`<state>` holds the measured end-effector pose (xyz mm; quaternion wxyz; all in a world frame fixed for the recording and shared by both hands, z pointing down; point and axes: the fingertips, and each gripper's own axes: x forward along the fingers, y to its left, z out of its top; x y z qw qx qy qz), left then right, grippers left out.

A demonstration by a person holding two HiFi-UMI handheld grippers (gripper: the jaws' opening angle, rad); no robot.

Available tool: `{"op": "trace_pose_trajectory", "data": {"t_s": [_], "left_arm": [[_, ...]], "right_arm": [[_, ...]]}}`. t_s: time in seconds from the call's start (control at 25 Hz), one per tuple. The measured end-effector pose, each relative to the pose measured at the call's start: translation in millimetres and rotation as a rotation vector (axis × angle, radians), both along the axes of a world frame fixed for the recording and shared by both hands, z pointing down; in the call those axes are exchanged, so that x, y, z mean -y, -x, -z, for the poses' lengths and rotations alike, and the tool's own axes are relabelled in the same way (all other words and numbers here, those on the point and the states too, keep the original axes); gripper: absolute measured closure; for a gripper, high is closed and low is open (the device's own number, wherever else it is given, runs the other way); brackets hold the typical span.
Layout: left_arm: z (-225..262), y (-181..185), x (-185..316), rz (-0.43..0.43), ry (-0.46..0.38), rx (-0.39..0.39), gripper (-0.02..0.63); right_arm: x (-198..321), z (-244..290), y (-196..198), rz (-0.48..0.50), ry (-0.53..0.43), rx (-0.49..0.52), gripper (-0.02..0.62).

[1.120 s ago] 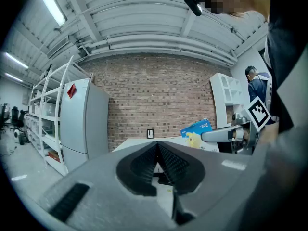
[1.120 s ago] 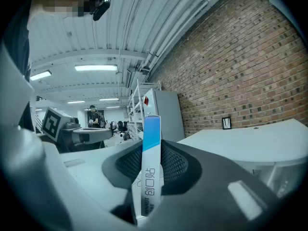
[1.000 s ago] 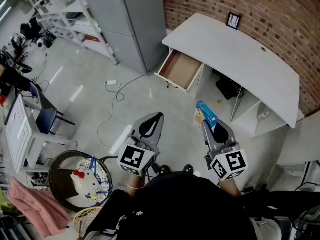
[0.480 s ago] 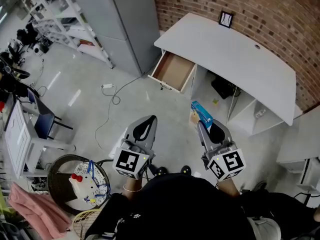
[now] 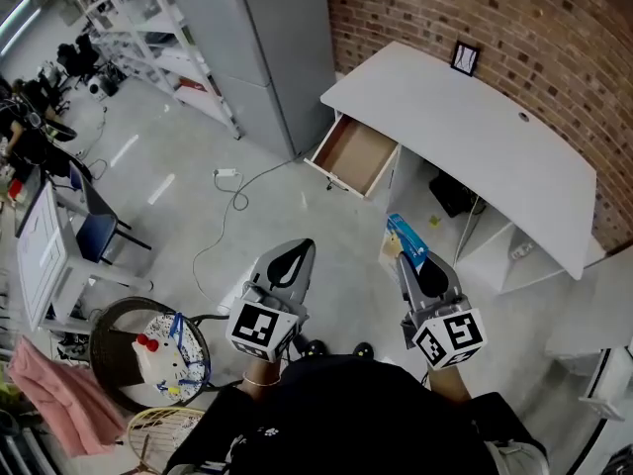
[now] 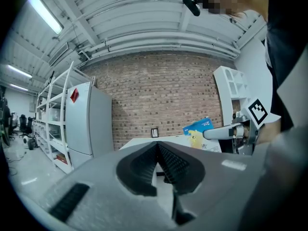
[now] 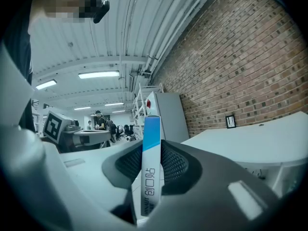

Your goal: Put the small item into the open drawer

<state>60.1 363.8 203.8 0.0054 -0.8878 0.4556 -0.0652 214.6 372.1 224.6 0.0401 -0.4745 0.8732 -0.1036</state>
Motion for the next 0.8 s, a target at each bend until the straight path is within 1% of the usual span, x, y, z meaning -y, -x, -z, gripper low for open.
{"op": "trace_pose_trajectory", "data": {"t_s": [0.32,0.52,0.68,0.8], "left_arm": [[-6.1,2.5,-12.5,0.055,0.010,0.008,0.615],[-12.8,7.5,-17.4,0.074,0.025,-0.005,0.615],[-15.4,8.7,-8.9,0.055,0.023,-0.020,0.615],[-16.1,4.9,1.6,0.013,0.022,-0.027,0.615]], "right_arm": [[-1.6,-9.8,-7.4,0.034,0.014,0.003,0.501],[-2.6,-16.5,-10.0,0.025,0.030,0.006,0.500],[-0.8,-16.6,-11.5,0.003,0.027,-0.003,0.500],[3.6,-18.0,-14.1,-0.035,0.031,-0.014,0.500]]}}
